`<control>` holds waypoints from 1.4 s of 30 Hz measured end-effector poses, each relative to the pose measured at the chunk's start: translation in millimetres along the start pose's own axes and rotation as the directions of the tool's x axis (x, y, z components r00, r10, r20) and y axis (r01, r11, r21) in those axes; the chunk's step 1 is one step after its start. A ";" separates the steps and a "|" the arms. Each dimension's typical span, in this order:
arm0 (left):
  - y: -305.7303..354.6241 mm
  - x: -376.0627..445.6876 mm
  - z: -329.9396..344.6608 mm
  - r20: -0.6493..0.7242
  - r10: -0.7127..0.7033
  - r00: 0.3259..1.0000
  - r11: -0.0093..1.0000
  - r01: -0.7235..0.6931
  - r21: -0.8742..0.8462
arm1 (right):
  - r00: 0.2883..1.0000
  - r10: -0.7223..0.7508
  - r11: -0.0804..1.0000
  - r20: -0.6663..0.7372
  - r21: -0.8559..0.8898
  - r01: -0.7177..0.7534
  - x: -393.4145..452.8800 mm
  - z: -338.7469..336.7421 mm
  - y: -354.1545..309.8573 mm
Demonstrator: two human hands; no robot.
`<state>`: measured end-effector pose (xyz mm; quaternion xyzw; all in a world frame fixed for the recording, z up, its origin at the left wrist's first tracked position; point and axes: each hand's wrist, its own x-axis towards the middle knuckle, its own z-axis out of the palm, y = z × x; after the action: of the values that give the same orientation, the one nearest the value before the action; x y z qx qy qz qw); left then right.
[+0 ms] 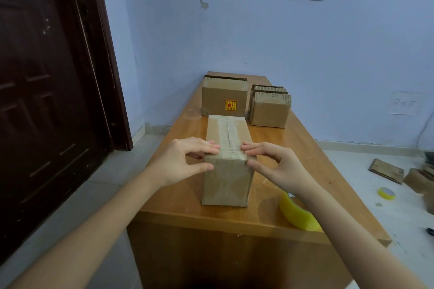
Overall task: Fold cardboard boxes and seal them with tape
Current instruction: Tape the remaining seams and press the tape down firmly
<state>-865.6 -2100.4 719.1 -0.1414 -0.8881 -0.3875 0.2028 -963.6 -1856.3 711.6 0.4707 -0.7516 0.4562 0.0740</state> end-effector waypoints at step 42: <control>11.3 -14.3 82.8 -0.472 -0.221 0.854 0.880 -0.034 -0.473 | 0.777 0.239 0.929 -0.582 0.369 -0.010 -19.0 90.1 -20.3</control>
<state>-869.2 -2032.5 668.3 -0.0330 -0.6886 -0.6216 0.3718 -908.8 -1915.1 662.3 0.2492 -0.6233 0.7134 0.2009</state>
